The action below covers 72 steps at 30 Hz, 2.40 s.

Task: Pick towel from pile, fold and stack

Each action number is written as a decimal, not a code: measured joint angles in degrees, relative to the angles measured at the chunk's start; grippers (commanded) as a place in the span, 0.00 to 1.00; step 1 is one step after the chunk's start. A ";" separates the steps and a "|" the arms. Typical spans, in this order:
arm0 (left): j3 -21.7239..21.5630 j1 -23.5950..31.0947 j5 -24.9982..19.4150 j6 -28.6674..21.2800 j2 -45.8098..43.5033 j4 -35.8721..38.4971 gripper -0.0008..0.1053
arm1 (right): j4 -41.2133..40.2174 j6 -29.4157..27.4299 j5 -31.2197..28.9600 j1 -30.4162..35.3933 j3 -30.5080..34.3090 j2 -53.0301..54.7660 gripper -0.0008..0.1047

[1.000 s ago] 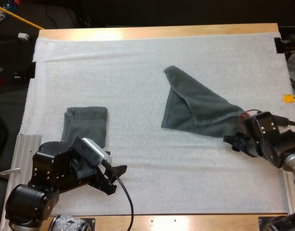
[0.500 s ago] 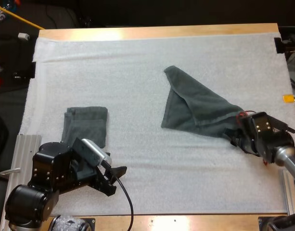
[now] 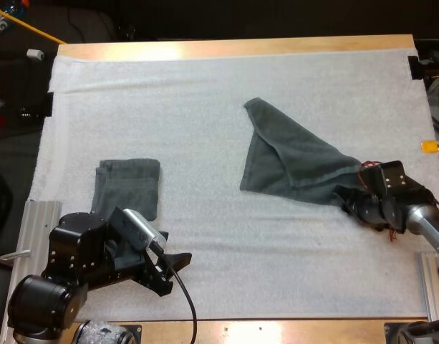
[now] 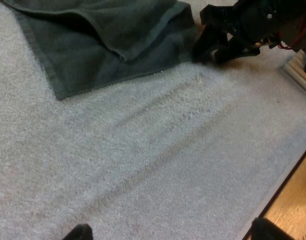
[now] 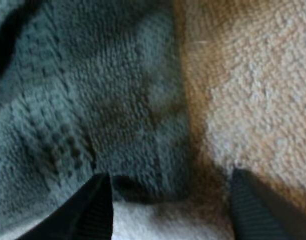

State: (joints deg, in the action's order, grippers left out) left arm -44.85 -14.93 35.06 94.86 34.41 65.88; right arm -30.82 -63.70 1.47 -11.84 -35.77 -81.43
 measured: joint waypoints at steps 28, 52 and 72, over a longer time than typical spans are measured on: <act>0.00 0.00 0.06 -0.84 1.19 -5.24 0.58 | -2.91 -1.00 3.24 0.28 -0.32 2.02 0.01; 0.00 -18.48 -3.61 2.76 35.68 -28.79 0.58 | -24.22 -13.62 3.38 0.28 0.10 15.38 0.01; -11.27 -18.48 -7.30 10.20 59.25 -36.50 0.58 | -24.83 -13.88 3.38 0.28 0.10 17.94 0.01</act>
State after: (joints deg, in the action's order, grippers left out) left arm -56.12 -33.41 27.76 105.06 93.66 29.37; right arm -55.65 -77.58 4.85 -11.57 -35.68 -63.49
